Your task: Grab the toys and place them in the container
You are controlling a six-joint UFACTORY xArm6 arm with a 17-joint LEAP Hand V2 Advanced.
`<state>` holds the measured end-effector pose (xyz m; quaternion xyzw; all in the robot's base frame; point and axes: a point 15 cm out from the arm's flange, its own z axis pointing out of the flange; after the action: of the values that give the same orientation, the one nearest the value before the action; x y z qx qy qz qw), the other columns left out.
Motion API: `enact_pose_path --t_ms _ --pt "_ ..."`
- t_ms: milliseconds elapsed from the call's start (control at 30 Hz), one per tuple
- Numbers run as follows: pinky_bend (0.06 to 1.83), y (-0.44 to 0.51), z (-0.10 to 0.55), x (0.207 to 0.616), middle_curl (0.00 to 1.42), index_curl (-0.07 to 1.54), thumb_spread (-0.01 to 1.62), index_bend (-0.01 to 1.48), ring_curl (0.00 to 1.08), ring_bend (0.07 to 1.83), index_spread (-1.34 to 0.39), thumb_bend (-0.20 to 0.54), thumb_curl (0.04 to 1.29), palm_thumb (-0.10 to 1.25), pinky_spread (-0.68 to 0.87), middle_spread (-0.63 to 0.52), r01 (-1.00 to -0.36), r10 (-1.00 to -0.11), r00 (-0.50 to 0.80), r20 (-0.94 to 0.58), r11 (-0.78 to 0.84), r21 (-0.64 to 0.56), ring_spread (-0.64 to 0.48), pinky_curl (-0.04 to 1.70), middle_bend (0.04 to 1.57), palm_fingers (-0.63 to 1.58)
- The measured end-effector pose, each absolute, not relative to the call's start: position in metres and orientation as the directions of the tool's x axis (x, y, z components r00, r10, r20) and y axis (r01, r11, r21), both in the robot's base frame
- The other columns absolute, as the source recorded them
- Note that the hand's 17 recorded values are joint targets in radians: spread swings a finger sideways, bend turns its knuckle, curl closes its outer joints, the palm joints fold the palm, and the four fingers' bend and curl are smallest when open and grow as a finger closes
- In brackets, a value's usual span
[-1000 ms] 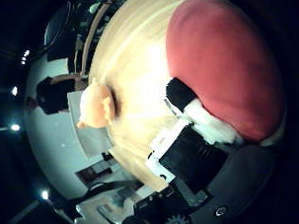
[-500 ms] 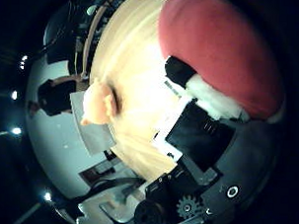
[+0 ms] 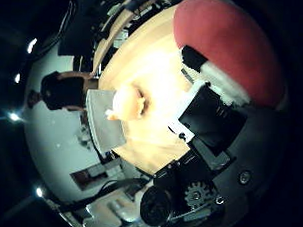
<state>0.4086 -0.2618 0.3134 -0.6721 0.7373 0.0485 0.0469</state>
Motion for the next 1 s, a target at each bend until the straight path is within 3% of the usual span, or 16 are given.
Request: enact_pose_path --t_ms 433,1000 --pt "1.23 -0.137 0.41 0.414 0.6 0.54 0.91 0.41 0.47 1.21 -0.56 -0.02 0.37 1.08 -0.45 -0.43 -0.984 -0.986 0.13 -0.1 -0.116 -0.138 -0.34 0.43 0.82 1.2" --pt "1.2 0.043 0.432 0.405 0.6 0.61 0.93 0.36 0.47 1.21 -0.57 -0.017 0.36 1.08 -0.48 -0.43 -0.913 -0.914 0.392 -0.106 -0.374 -0.161 -0.34 0.46 0.83 1.19"
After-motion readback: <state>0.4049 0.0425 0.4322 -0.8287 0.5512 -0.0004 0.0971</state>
